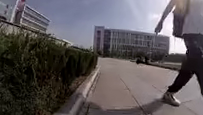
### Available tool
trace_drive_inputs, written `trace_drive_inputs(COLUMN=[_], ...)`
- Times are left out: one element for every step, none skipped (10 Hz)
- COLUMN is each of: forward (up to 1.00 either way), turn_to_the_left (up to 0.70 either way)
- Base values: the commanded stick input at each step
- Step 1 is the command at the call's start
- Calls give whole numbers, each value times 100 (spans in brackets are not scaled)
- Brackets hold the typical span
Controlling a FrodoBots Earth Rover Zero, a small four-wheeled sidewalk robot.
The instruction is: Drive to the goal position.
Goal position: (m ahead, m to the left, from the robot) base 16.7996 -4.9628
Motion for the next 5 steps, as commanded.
trace_drive_inputs(forward=[0, 0, 0, 0, 5], turn_to_the_left=[0, 0, 0, 0, 0])
